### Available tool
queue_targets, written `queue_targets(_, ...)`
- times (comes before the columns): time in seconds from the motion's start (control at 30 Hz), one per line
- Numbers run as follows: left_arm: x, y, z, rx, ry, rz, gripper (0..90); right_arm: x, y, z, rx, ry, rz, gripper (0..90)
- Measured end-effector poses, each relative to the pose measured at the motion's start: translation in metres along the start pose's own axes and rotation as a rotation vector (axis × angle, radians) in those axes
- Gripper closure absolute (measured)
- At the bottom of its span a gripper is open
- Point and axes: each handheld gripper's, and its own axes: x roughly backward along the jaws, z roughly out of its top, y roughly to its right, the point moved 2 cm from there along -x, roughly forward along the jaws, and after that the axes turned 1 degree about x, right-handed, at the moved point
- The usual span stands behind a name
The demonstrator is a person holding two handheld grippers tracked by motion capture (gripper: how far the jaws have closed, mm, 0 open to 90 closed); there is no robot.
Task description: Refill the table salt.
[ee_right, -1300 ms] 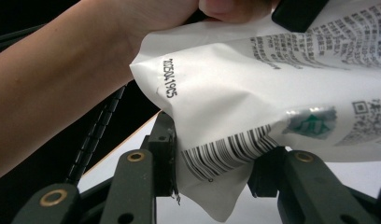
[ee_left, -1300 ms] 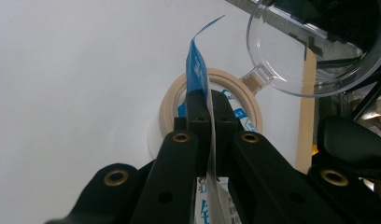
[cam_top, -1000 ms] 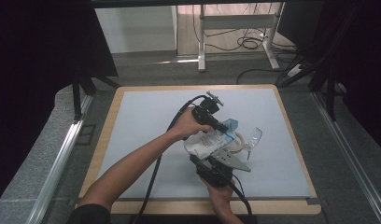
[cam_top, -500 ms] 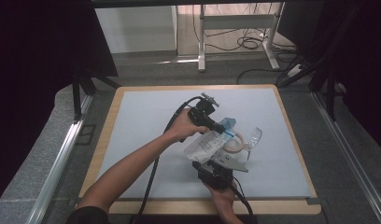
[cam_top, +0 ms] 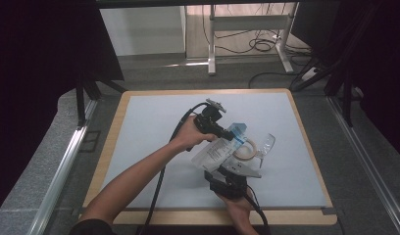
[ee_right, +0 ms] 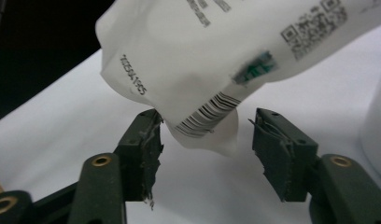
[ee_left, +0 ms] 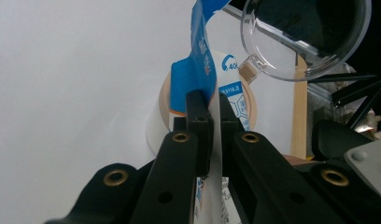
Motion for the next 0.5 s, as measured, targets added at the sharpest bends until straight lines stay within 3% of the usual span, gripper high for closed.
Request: queue_targets(0.5, 0.0056, 0.0015, -0.0055, 0.009, 0.059, -0.010, 89.8, 0.0046, 0.0099, -0.0034, 0.023, -0.077, 0.004, 33.9)
